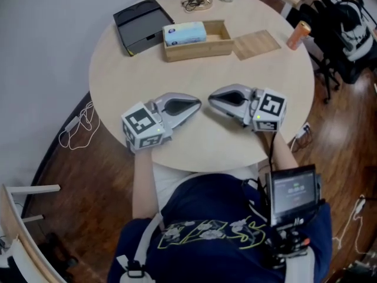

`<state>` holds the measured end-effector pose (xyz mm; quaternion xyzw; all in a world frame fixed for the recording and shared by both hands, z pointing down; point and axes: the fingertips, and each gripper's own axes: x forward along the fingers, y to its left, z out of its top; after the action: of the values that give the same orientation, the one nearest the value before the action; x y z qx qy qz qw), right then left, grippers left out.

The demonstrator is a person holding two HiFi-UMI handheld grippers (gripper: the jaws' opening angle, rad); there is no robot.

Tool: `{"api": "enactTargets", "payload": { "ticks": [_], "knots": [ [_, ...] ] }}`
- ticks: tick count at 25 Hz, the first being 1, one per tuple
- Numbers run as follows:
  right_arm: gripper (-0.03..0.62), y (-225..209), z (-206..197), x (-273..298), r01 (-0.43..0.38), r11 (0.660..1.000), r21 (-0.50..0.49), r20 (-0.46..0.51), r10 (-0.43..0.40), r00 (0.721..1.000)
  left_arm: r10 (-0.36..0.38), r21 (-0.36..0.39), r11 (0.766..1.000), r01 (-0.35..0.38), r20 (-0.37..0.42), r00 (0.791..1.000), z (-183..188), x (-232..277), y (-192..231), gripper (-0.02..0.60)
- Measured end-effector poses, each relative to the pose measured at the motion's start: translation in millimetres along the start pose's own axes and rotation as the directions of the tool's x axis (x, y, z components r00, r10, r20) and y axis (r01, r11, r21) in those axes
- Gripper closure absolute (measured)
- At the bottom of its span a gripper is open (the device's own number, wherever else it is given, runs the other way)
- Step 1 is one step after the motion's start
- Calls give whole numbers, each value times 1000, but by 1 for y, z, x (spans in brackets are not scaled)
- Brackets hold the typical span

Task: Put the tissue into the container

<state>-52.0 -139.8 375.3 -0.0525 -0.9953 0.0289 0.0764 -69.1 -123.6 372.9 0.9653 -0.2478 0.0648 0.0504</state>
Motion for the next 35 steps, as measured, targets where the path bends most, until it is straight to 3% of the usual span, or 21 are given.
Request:
{"api": "enactTargets", "payload": {
  "ticks": [35],
  "knots": [
    [593, 1, -2, 1, 21, 1000, -5, -3, -21, 1000, 11, -6, 1000, -11, 10, 1000, -2, -2, 1, 577]
  ]
}}
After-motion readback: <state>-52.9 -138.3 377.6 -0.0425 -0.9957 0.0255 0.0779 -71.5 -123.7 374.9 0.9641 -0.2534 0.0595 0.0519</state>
